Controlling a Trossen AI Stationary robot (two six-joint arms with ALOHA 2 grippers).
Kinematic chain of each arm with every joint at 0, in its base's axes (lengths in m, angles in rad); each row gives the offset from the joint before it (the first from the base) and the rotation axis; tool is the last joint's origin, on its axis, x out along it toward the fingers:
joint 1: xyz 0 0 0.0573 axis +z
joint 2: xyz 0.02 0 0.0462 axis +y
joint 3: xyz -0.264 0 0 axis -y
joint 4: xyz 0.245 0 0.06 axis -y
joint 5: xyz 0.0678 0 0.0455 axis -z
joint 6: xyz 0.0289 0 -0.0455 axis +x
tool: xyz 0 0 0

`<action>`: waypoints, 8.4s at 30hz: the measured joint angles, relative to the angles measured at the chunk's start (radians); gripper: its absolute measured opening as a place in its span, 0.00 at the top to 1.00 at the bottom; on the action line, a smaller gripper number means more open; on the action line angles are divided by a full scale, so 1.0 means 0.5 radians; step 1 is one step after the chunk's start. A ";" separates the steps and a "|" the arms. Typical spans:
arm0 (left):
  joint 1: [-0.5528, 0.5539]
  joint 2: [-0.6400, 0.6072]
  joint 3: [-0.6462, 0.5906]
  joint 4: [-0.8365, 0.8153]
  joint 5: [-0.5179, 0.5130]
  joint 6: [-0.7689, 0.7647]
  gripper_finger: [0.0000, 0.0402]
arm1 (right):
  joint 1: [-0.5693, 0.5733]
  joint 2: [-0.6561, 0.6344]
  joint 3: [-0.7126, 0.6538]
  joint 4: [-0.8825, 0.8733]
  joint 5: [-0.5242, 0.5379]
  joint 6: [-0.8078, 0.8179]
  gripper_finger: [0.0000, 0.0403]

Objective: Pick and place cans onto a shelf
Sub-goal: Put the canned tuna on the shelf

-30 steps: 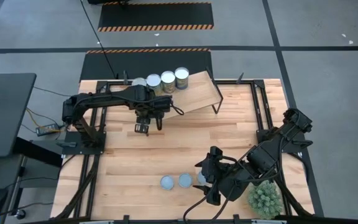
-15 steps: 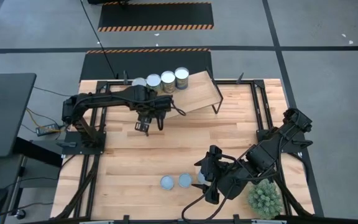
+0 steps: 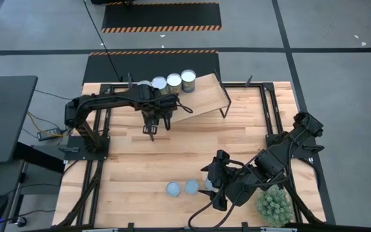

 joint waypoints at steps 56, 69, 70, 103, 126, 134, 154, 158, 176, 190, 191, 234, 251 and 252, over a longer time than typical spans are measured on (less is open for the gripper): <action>0.097 0.101 0.005 0.037 0.322 -2.093 0.96 | 0.007 -0.001 0.000 0.172 -0.105 -0.046 0.14; 0.136 0.105 0.008 0.099 0.370 -2.261 0.85 | 0.013 -0.001 0.000 0.188 -0.105 -0.046 0.14; 0.136 0.105 0.019 0.096 0.361 -2.266 0.83 | 0.013 -0.001 0.000 0.188 -0.105 -0.046 0.14; -0.157 0.113 0.219 -0.202 -0.036 -0.179 0.65 | 0.003 -0.001 0.000 0.236 -0.097 -0.046 0.14; -0.207 0.108 0.001 -0.218 -0.173 -0.186 0.65 | -0.005 -0.001 0.000 0.246 -0.081 -0.041 0.14; -0.226 0.108 -0.002 -0.196 -0.169 -0.376 0.65 | -0.005 -0.001 0.000 0.252 -0.081 -0.045 0.14; -0.084 0.105 0.003 -0.155 0.046 -1.196 0.65 | -0.005 0.000 0.000 0.269 -0.082 -0.046 0.14; -0.055 0.104 0.003 -0.112 0.077 -1.320 0.65 | -0.005 0.000 0.000 0.271 -0.082 -0.046 0.14; -0.062 0.108 0.001 -0.073 -0.008 -1.150 0.78 | -0.005 0.000 0.000 0.270 -0.082 -0.053 0.14; -0.067 0.108 0.001 -0.066 0.001 -1.365 0.96 | -0.005 0.000 0.000 0.271 -0.082 -0.077 0.14; -0.067 0.108 0.001 -0.067 0.002 -1.381 0.96 | -0.005 0.000 0.000 0.275 -0.082 -0.080 0.14; 0.091 0.108 0.069 0.065 0.181 -2.132 0.81 | -0.001 0.001 0.000 0.301 -0.083 -0.095 0.14; 0.060 0.094 0.069 -0.003 0.214 -1.622 0.72 | -0.001 0.001 0.000 0.300 -0.084 -0.099 0.14; 0.049 0.090 0.075 -0.005 0.187 -1.620 0.72 | -0.001 0.001 0.000 0.301 -0.084 -0.099 0.14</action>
